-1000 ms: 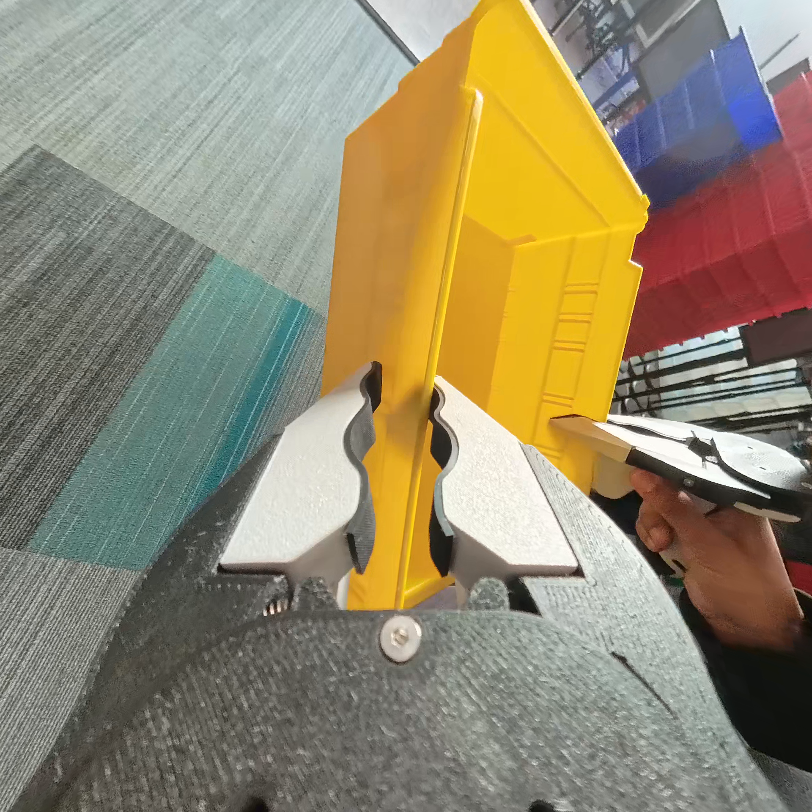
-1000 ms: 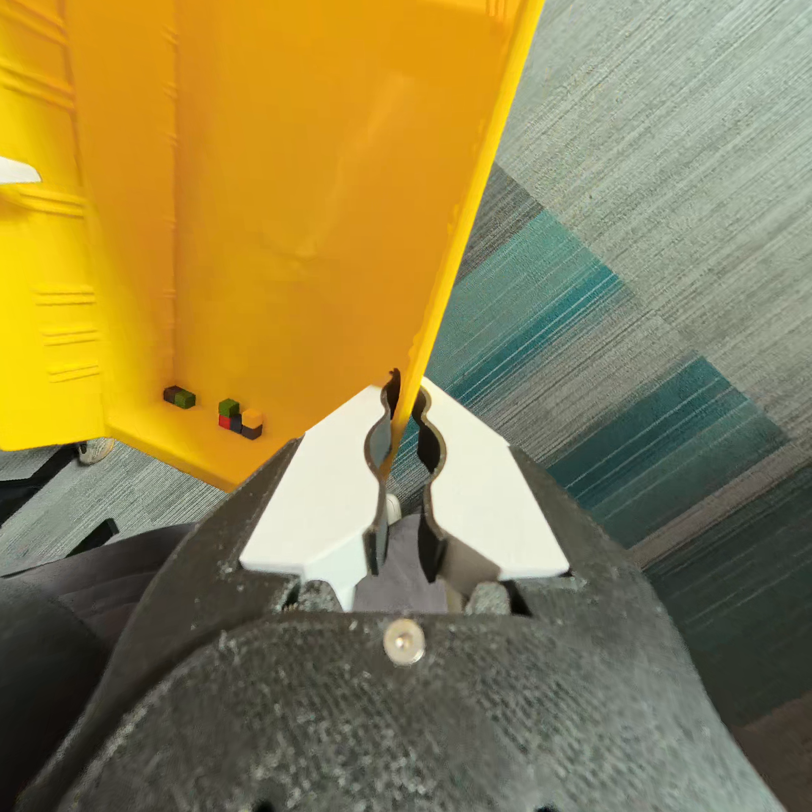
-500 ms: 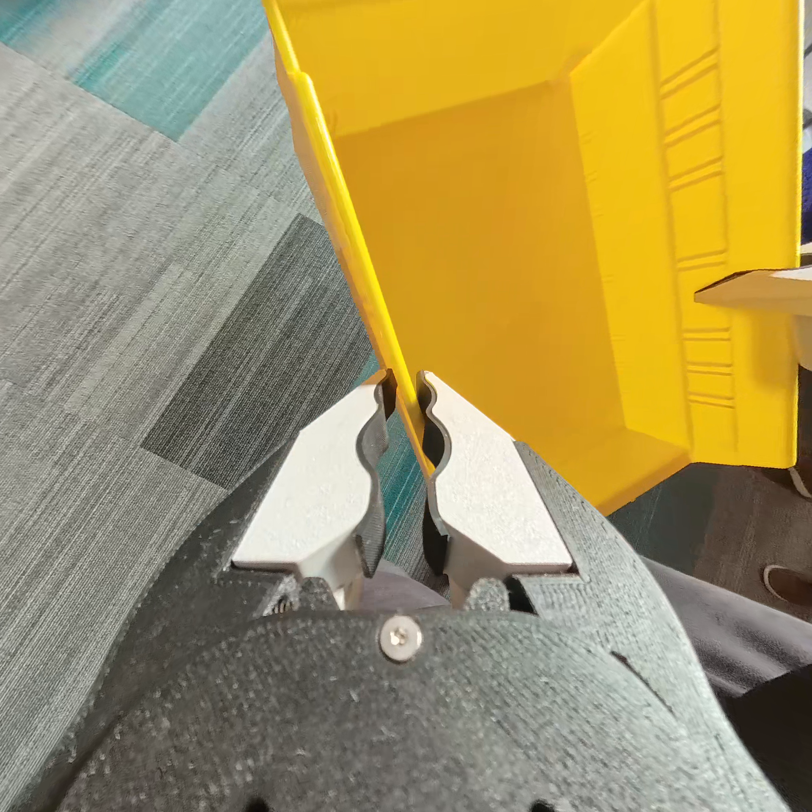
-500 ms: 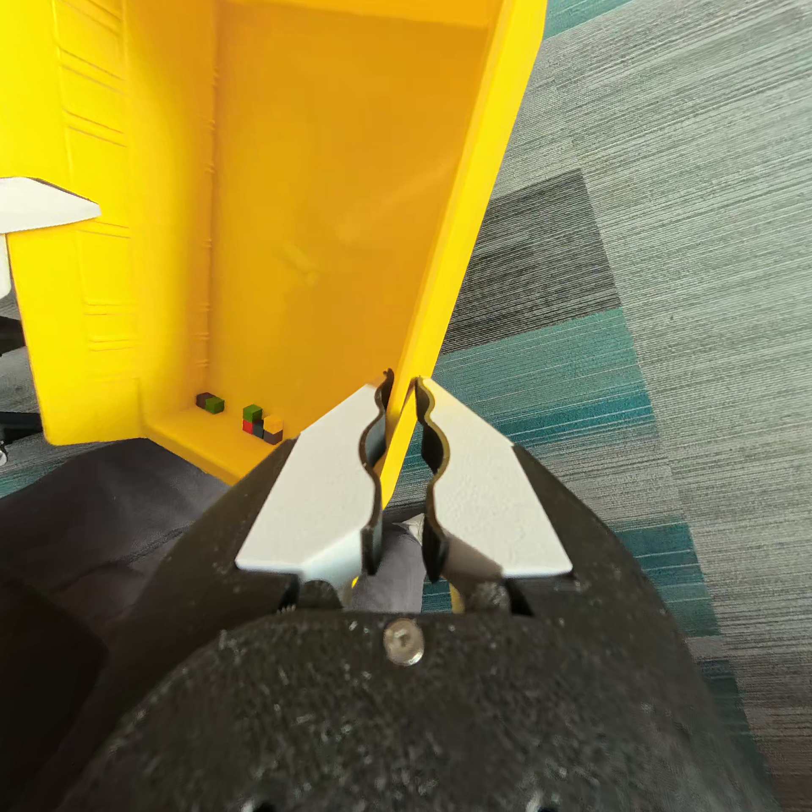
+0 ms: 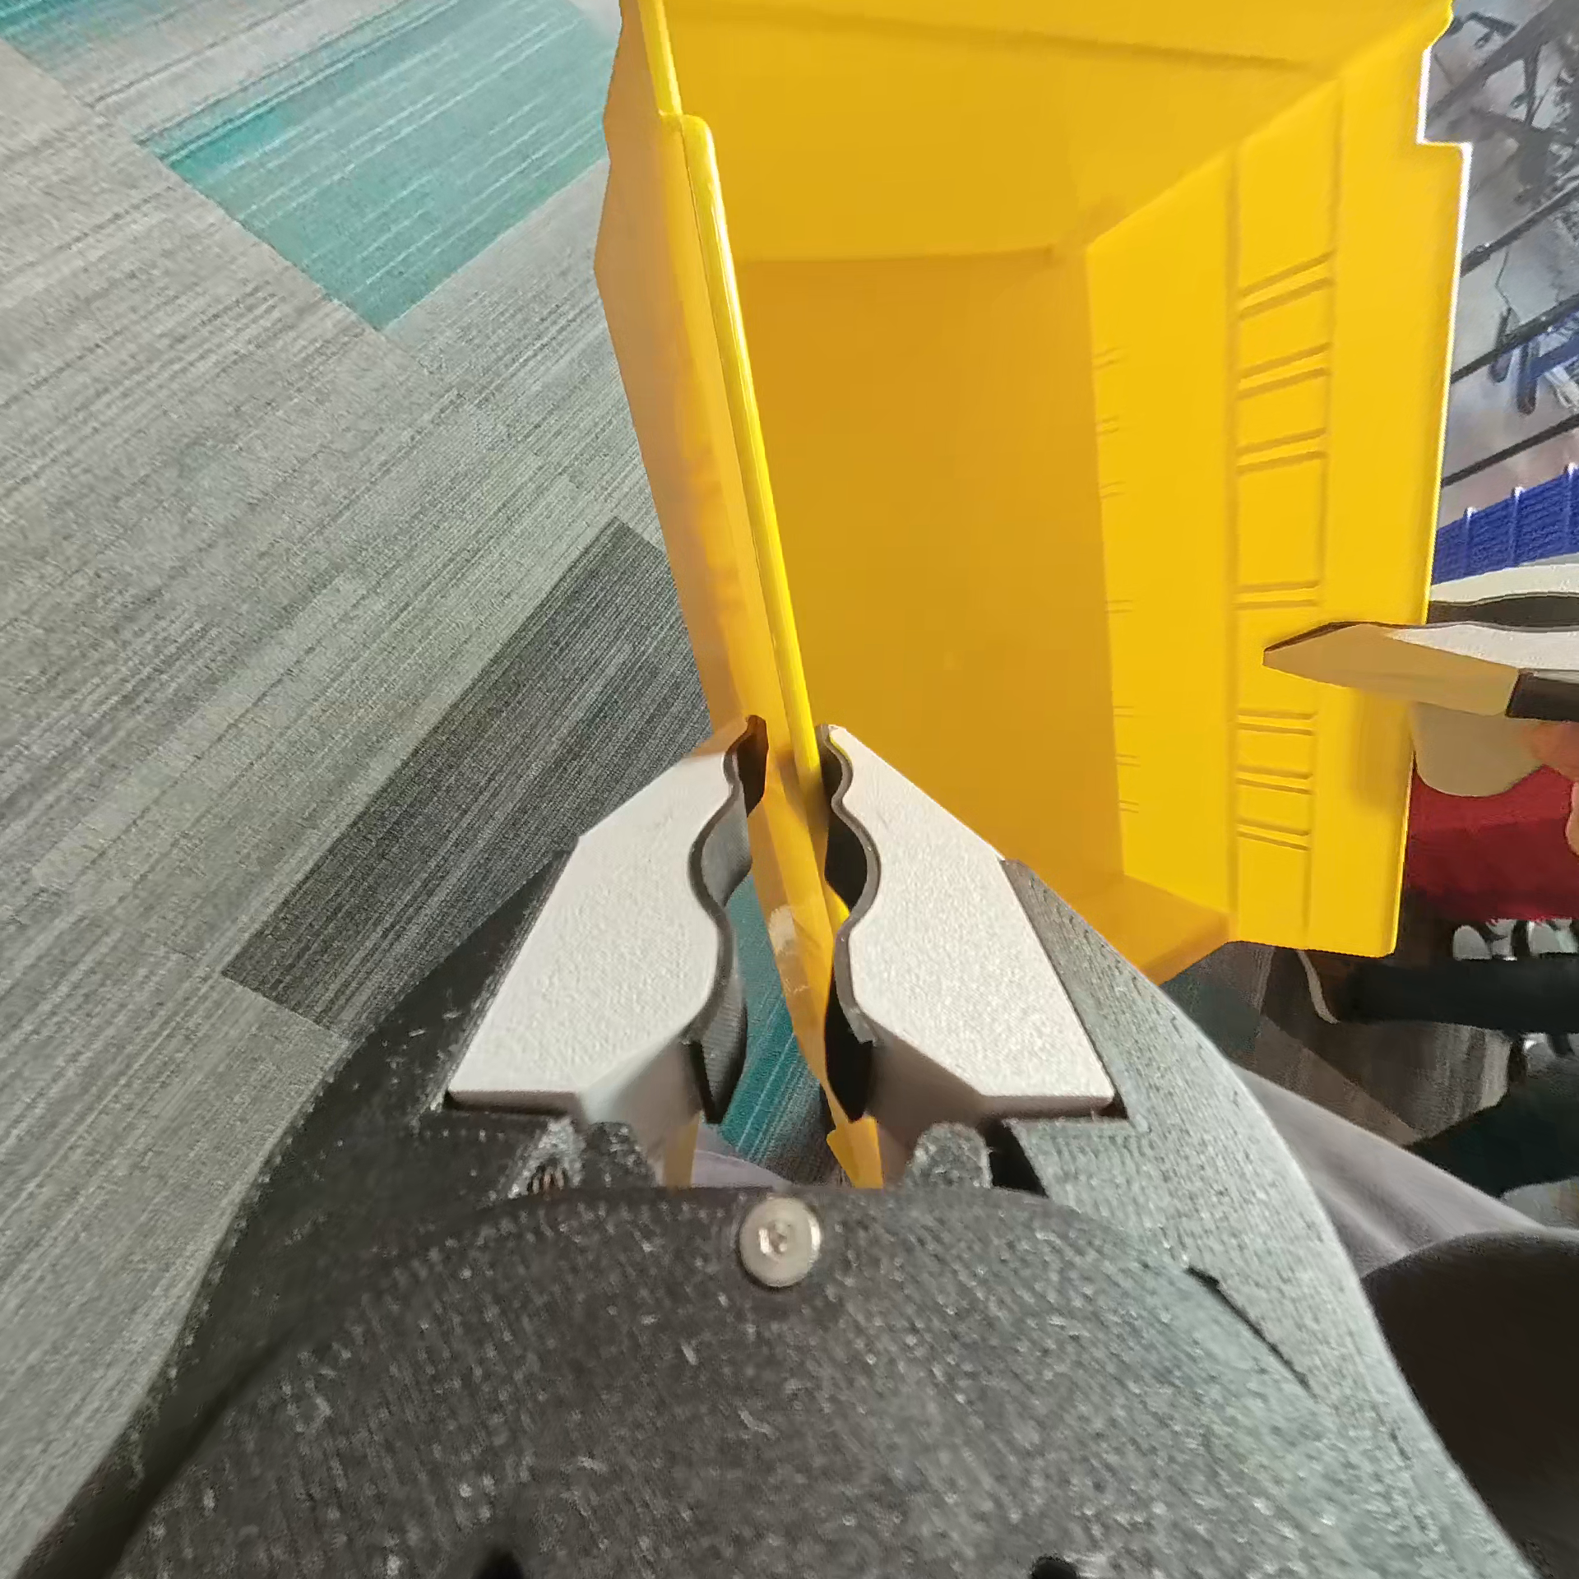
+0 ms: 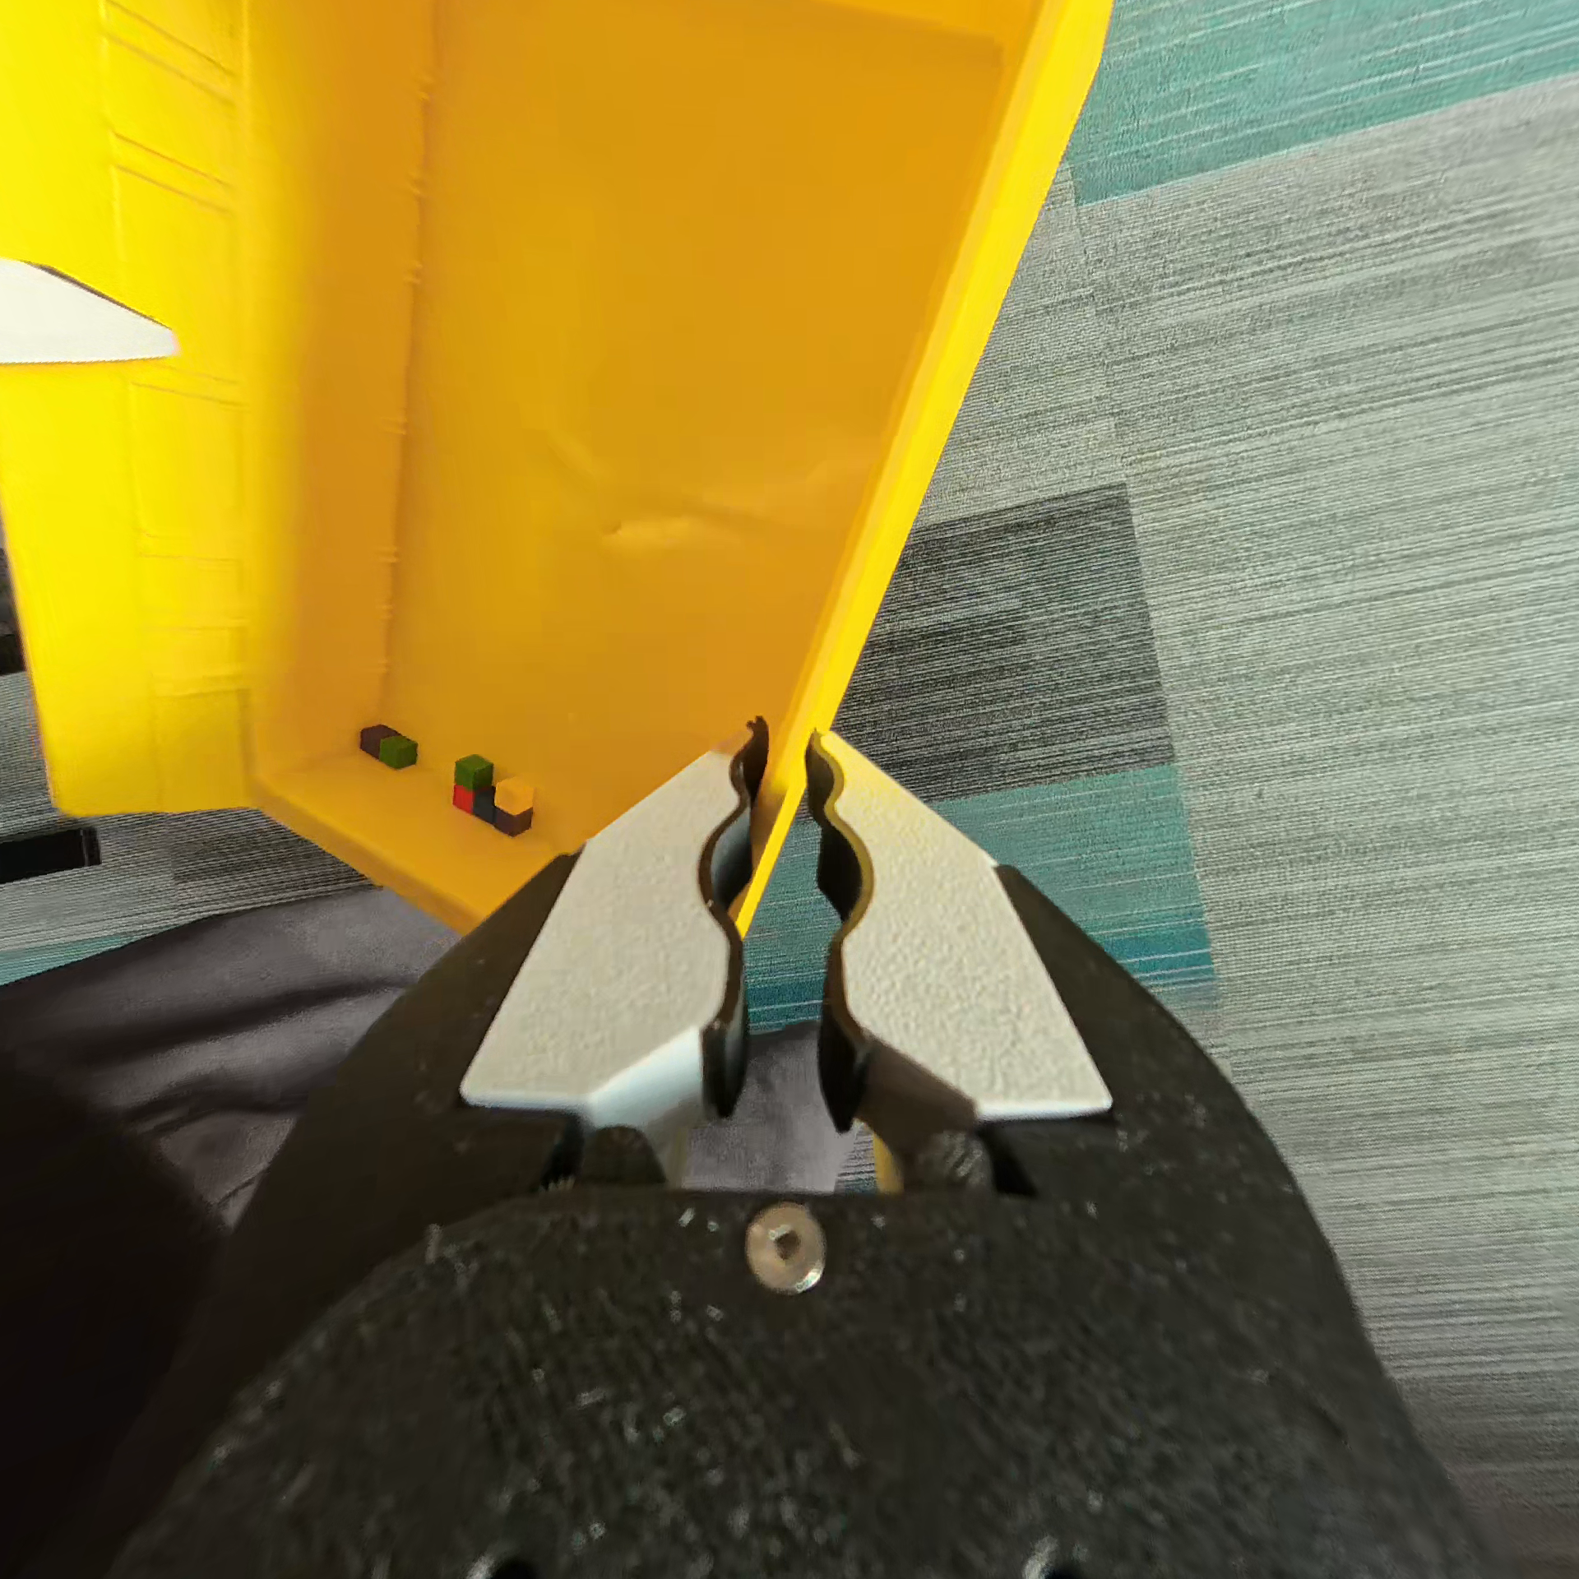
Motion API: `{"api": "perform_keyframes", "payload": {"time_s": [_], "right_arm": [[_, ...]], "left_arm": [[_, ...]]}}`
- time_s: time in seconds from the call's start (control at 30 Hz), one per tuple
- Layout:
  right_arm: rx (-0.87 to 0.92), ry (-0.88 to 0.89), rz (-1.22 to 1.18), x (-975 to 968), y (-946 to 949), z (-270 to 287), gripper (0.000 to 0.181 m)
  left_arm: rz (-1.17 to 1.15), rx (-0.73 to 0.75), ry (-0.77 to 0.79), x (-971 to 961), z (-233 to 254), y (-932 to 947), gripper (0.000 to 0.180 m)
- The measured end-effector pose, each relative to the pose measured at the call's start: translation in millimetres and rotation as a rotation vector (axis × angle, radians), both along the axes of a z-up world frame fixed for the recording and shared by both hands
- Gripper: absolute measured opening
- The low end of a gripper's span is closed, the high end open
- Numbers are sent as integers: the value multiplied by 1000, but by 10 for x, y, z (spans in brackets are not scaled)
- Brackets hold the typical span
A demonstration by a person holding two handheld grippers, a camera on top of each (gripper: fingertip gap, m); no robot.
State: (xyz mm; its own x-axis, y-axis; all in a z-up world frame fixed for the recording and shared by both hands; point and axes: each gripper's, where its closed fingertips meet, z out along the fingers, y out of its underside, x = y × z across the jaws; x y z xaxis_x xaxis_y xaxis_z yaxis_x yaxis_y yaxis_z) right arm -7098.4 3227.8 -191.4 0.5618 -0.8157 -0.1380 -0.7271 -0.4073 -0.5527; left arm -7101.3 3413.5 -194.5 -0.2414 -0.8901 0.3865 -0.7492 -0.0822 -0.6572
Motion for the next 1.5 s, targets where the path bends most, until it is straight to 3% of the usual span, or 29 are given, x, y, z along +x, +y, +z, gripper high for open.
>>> {"api": "perform_keyframes", "payload": {"time_s": [0.23, 0.7, 0.93, 1.23, 1.37, 1.5], "right_arm": [[-2, -8, 74, 731, 834, 29, 7], [112, 75, 231, 2847, 1987, -414, 8], [109, 57, 301, 4211, 2190, -249, 8], [120, 58, 34, 5519, 1917, -192, 9], [150, 73, -163, 6048, 1909, -239, 9], [70, 34, -285, 6581, 2084, -156, 9]], "left_arm": [[45, 0, -30, 746, 157, 826, 7], [209, 82, 66, 2546, -106, 1895, 7], [262, 77, 52, 3844, 69, 2076, 7], [34, 2, 54, 5535, -104, 1870, 7], [-123, -29, 73, 6331, -258, 1824, 21], [-279, -33, 119, 7044, -383, 1997, 9]]}}
